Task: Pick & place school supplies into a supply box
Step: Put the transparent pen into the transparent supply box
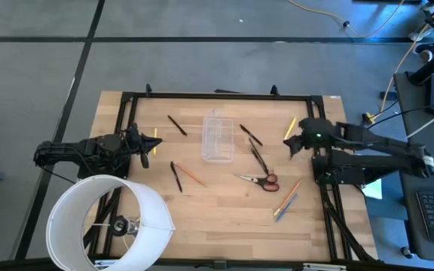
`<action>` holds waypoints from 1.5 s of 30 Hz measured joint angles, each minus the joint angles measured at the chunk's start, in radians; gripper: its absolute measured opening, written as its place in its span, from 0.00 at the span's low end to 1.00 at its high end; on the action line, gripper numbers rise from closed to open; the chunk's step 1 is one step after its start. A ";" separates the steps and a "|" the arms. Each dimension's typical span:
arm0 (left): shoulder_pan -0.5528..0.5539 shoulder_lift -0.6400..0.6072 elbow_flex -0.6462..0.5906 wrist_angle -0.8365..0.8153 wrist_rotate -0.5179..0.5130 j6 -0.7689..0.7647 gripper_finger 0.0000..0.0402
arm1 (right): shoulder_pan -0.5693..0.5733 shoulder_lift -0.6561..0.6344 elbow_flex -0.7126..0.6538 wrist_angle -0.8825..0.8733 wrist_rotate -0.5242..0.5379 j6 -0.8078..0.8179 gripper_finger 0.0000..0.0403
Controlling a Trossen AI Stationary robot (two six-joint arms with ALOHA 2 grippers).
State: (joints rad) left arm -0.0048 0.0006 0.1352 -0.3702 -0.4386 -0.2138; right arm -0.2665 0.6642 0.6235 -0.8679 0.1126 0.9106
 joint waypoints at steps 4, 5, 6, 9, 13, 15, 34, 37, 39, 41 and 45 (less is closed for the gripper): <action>0.000 0.000 0.000 0.000 -0.056 0.000 0.02 | 0.000 0.169 0.077 -0.150 0.024 0.101 0.54; 0.000 0.000 0.000 0.000 -0.066 0.000 0.03 | 0.000 0.201 0.089 -0.171 0.034 0.082 0.54; 0.000 0.000 0.000 0.000 -0.073 0.000 0.03 | 0.000 0.230 0.093 -0.176 0.051 0.043 0.54; 0.000 0.000 0.000 0.000 -0.076 0.000 0.03 | 0.000 0.299 0.091 -0.111 0.051 -0.053 0.54; 0.000 0.000 0.000 0.000 -0.076 0.000 0.03 | 0.000 0.373 0.087 -0.027 0.003 -0.033 0.54; 0.000 0.000 0.000 0.000 -0.076 0.000 0.03 | 0.000 0.396 0.086 -0.015 0.025 0.031 0.54; 0.000 0.000 0.000 0.000 -0.070 0.000 0.03 | 0.010 0.438 0.069 -0.243 0.379 0.789 0.54; 0.000 0.000 0.000 0.000 -0.069 0.000 0.03 | 0.010 0.460 0.069 -0.243 0.377 0.796 0.54; 0.000 0.000 0.000 0.000 -0.069 0.000 0.03 | 0.010 0.481 0.069 -0.244 0.365 0.816 0.54; 0.000 0.000 0.000 0.000 -0.069 0.000 0.03 | 0.010 0.509 0.069 -0.246 0.352 0.839 0.54; 0.000 0.000 0.000 0.000 -0.069 0.000 0.02 | 0.010 0.571 0.069 -0.254 0.304 0.871 0.54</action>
State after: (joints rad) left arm -0.0048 0.0006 0.1352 -0.3706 -0.5072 -0.2142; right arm -0.2565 1.2356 0.6930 -1.1215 0.4163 1.7816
